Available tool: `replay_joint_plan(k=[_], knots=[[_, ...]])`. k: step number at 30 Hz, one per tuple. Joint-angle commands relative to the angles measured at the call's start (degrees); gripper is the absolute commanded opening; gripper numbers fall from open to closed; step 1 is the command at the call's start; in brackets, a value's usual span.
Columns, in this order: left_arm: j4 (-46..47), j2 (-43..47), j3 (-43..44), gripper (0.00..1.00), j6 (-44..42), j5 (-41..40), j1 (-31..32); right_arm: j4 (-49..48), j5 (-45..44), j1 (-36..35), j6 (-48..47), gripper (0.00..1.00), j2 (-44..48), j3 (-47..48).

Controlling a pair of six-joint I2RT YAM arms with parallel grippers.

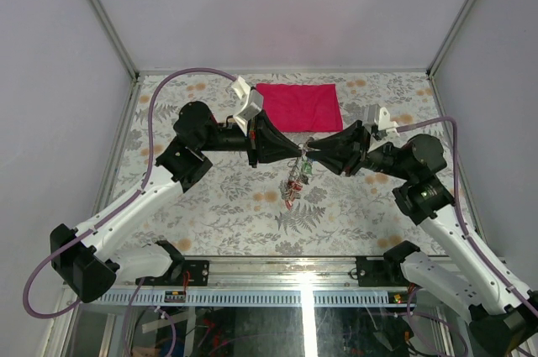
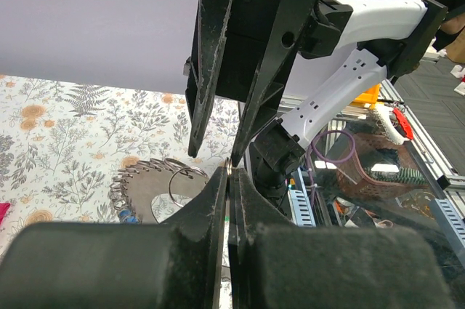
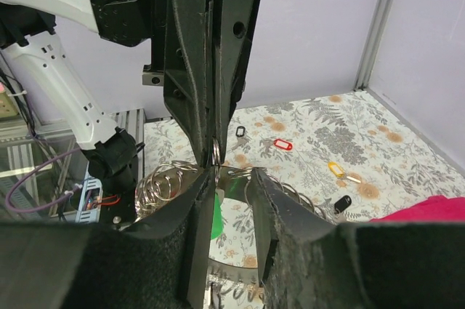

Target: Put the keys on the keyring

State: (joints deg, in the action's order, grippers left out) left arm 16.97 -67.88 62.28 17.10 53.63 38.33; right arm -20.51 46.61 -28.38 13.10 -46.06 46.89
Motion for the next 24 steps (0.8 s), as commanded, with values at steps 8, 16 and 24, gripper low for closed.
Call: replay_joint_plan(k=[8,16,24], knots=[[5.8,0.6,0.6,0.00,0.5,0.9,0.4,-8.2,3.7,0.2,3.0,0.29,-2.2,0.2],[5.9,0.5,0.6,0.00,0.6,1.1,0.4,-8.4,5.1,0.2,3.2,0.25,-3.6,0.0],[5.7,0.6,0.6,0.00,0.6,0.7,0.4,-8.2,5.7,0.2,3.2,0.18,-4.2,-0.3]])
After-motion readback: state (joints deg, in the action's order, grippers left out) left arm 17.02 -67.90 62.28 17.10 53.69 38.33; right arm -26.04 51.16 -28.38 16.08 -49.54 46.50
